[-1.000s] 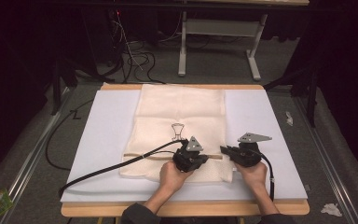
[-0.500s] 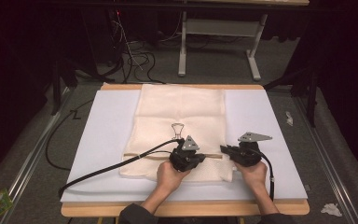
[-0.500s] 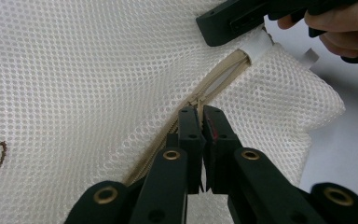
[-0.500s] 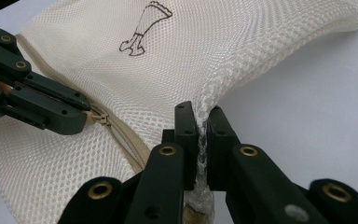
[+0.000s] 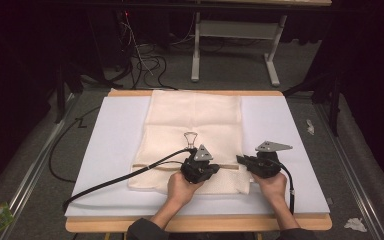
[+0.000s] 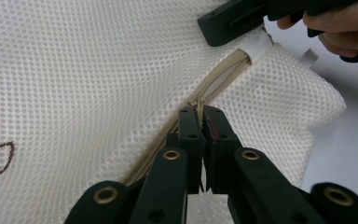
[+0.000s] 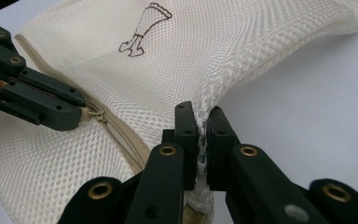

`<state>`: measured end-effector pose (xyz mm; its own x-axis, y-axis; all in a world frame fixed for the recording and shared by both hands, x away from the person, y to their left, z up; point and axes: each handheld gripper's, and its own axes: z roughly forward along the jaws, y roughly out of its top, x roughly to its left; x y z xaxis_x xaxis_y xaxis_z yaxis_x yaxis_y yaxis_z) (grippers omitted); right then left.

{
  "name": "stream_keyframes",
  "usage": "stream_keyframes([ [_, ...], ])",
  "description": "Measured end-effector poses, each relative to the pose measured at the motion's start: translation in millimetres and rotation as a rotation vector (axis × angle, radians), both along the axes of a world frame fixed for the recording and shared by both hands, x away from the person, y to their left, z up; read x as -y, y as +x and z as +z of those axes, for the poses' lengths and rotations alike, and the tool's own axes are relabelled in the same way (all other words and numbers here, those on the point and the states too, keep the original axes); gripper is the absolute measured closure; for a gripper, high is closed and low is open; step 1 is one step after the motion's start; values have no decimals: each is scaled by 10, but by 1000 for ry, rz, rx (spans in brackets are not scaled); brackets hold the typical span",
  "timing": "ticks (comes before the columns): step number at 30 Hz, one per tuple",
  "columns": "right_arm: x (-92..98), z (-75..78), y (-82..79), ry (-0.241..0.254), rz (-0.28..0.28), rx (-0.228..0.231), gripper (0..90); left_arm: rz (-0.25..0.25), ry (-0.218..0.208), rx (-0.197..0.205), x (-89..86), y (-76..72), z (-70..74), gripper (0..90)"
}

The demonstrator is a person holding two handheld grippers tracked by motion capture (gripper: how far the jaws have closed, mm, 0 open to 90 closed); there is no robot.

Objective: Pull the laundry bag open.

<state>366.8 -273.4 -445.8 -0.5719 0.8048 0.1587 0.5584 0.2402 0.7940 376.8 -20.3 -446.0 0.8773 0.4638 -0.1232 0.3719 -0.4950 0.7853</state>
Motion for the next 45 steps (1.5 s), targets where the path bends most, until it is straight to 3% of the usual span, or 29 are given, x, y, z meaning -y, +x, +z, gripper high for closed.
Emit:
stream_keyframes([
  [4, 2, -5, 3, 1, -2, -2, 874, 6, -4, -12, -51, 16, -4, 868],
  [15, 8, 17, 8, 0, -7, 5, 874, 18, -8, 1, -118, 19, 26, 868],
  [30, 15, 22, 11, -2, -10, 3, 874, 17, 16, 14, -134, -5, 11, 868],
  [39, 34, 23, 24, 3, -17, 5, 874, 41, -3, -14, -266, 25, -16, 868],
  [45, 30, 29, 15, 0, -21, 2, 874, 44, -10, -4, -280, 23, 1, 868],
])
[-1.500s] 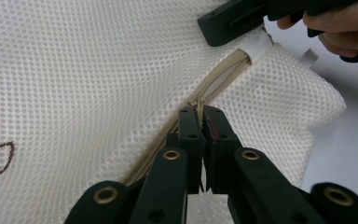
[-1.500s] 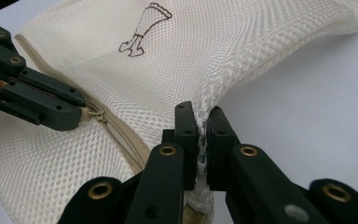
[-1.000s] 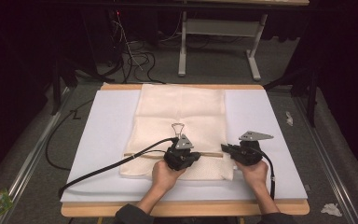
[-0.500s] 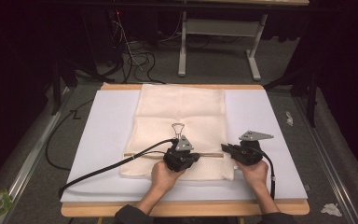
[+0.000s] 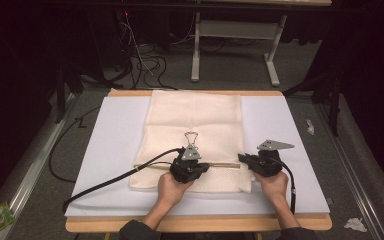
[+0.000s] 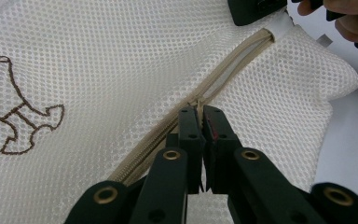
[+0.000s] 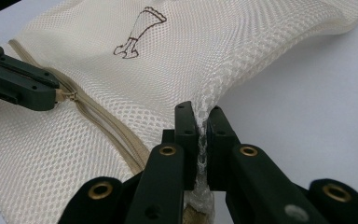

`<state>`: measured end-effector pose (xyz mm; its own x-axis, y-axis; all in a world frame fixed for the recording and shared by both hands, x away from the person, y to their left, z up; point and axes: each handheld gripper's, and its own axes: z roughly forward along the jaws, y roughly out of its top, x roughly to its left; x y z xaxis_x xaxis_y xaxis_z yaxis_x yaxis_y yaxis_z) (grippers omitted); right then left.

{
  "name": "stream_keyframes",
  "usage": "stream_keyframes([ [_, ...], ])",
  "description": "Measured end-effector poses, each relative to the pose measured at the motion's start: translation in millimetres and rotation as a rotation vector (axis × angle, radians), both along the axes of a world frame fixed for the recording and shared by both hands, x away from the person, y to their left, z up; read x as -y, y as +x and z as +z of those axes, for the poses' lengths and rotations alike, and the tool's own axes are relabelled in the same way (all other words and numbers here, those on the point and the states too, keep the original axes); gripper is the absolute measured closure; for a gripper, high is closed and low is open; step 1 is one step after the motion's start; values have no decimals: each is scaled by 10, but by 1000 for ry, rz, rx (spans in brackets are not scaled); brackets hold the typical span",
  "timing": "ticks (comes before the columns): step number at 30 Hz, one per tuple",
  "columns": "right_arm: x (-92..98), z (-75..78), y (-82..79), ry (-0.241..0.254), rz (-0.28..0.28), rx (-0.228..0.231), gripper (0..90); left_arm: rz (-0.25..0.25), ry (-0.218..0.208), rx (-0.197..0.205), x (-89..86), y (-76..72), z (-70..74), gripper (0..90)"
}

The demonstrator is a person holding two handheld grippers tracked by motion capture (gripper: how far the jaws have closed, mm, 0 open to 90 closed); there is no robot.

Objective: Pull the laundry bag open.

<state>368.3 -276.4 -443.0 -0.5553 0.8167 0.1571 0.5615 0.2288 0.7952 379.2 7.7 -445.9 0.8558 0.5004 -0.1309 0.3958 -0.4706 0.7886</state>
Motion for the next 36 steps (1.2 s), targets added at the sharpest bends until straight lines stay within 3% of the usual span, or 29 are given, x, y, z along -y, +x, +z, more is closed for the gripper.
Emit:
stream_keyframes([
  [36, 39, 20, 5, 6, -15, 11, 874, 42, -14, 10, -246, -4, 54, 868],
])
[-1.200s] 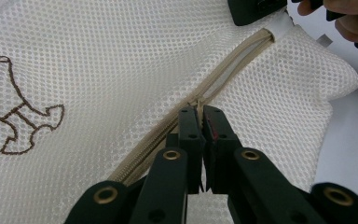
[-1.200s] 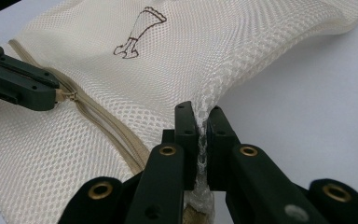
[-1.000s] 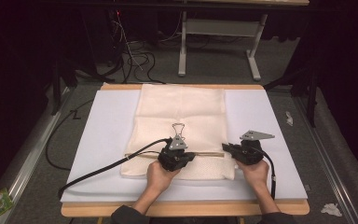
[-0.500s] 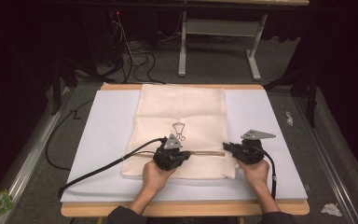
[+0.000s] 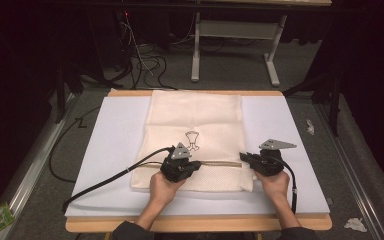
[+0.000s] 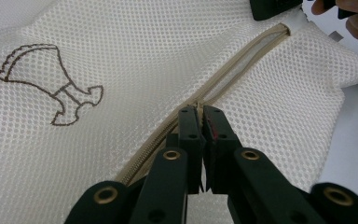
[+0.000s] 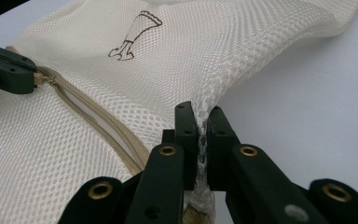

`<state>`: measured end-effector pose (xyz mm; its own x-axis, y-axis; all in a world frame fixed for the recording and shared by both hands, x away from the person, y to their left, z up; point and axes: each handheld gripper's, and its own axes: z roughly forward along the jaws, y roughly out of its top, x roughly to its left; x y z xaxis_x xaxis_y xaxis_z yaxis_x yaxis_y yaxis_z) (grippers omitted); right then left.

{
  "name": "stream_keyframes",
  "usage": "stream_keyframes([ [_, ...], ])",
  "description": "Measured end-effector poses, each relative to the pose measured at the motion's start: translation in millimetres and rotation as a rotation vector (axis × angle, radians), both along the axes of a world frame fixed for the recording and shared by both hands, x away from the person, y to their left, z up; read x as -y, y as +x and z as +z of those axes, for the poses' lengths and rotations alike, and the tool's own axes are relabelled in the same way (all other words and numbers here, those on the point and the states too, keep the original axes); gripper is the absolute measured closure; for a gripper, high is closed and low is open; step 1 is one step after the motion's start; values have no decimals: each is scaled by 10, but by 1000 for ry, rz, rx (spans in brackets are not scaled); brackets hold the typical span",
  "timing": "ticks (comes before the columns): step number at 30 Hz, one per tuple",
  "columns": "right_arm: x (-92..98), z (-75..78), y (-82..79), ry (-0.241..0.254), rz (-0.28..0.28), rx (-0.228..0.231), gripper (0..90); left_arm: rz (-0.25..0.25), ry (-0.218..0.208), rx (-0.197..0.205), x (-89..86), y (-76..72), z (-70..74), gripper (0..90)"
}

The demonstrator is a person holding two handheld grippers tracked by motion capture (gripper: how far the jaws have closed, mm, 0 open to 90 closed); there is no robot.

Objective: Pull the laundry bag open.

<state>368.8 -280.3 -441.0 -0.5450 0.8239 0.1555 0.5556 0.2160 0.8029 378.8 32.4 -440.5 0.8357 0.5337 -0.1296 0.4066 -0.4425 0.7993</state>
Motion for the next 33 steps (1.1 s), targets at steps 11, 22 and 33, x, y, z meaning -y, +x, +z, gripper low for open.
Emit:
stream_keyframes([
  [11, 4, 9, 4, -3, -2, 1, 874, 8, -7, -5, -61, -2, -5, 868],
  [22, 18, 32, -5, -8, -7, 4, 874, 9, 0, -9, -79, -2, -20, 868],
  [33, 39, 24, -13, -4, -12, 5, 874, 13, -9, -10, -110, 0, -12, 868],
])
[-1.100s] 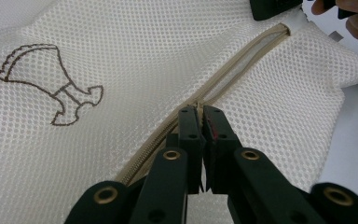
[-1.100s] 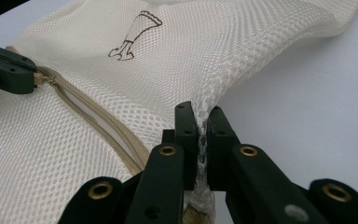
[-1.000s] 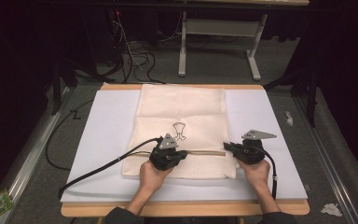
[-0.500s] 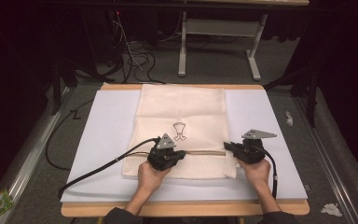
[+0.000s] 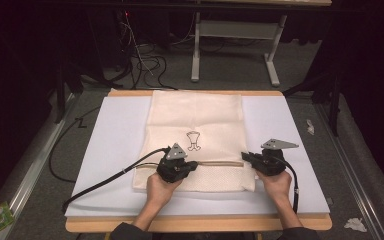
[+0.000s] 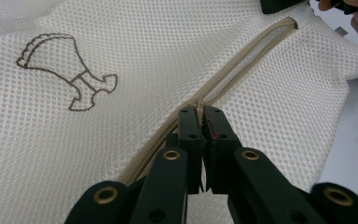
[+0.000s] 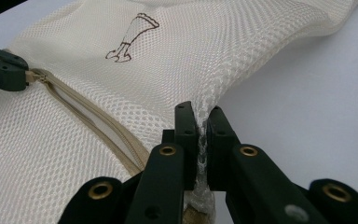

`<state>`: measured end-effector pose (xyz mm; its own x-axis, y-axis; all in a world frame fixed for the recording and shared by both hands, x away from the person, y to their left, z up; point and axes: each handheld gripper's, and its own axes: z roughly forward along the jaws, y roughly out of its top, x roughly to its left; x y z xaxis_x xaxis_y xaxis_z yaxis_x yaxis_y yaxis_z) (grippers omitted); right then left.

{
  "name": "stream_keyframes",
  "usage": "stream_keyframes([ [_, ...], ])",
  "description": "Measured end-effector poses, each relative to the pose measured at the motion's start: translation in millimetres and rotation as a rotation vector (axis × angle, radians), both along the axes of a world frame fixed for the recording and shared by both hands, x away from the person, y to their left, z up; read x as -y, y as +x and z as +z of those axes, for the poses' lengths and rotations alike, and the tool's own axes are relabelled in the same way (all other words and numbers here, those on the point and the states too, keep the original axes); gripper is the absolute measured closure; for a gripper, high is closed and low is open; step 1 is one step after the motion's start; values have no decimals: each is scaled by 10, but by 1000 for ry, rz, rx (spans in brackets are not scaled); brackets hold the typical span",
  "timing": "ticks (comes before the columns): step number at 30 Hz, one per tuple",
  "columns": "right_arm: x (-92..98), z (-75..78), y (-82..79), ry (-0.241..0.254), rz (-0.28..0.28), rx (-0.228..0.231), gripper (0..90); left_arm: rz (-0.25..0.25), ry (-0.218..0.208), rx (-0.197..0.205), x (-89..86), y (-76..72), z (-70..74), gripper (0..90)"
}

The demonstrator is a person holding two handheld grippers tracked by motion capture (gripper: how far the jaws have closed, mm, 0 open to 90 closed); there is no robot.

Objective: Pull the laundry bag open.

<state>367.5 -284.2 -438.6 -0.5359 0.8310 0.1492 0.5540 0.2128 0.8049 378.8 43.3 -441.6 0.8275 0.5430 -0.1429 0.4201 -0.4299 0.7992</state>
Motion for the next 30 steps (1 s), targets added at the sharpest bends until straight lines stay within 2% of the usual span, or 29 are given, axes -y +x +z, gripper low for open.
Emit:
stream_keyframes([
  [8, 0, 20, 5, -12, 1, 6, 874, 0, 3, 3, -26, -5, -4, 869],
  [30, 50, 15, 17, -2, -13, 0, 874, 2, 1, -3, -66, -13, -15, 868],
])
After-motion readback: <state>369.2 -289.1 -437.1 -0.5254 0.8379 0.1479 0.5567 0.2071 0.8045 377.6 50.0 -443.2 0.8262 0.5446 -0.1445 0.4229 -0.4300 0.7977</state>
